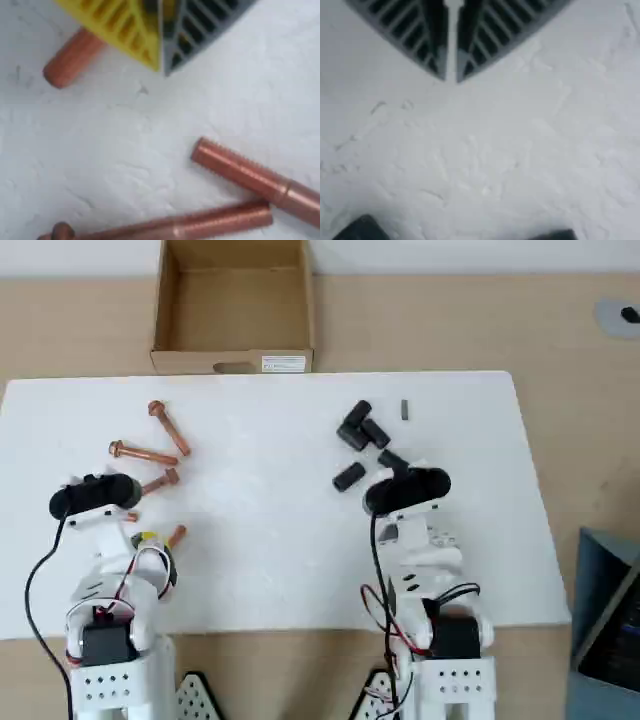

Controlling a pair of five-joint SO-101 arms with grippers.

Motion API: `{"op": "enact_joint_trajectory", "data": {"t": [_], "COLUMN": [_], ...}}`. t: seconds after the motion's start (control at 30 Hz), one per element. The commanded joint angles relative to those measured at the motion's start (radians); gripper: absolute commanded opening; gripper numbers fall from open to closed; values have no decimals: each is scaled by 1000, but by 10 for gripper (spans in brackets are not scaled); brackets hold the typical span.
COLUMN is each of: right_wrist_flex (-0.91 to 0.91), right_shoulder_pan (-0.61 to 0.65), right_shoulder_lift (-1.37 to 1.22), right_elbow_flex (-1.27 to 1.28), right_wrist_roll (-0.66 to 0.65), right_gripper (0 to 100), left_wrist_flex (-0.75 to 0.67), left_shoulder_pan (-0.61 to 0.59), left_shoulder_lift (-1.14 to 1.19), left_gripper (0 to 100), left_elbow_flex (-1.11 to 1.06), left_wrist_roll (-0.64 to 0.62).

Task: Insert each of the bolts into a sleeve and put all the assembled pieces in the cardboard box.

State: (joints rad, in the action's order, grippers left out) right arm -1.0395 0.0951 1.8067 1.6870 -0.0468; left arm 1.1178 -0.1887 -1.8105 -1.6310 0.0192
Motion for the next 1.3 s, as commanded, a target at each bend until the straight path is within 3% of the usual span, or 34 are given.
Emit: {"op": "enact_joint_trajectory", "data": {"t": [0.0, 1.03, 1.27], "right_wrist_flex": [-3, -3, -3], "right_shoulder_pan": [-7, -5, -5], "right_shoulder_lift": [99, 99, 99], "right_elbow_flex": [2, 2, 2], "right_wrist_roll": [9, 5, 9], "right_gripper": [10, 10, 10], "left_wrist_flex": [-6, -6, -6], "left_shoulder_pan": [0, 2, 48], "left_shoulder_lift": [-10, -10, -10], "left_gripper": [5, 5, 5], "left_elbow_flex": [3, 3, 5], "left_wrist_roll": [0, 0, -2]}}
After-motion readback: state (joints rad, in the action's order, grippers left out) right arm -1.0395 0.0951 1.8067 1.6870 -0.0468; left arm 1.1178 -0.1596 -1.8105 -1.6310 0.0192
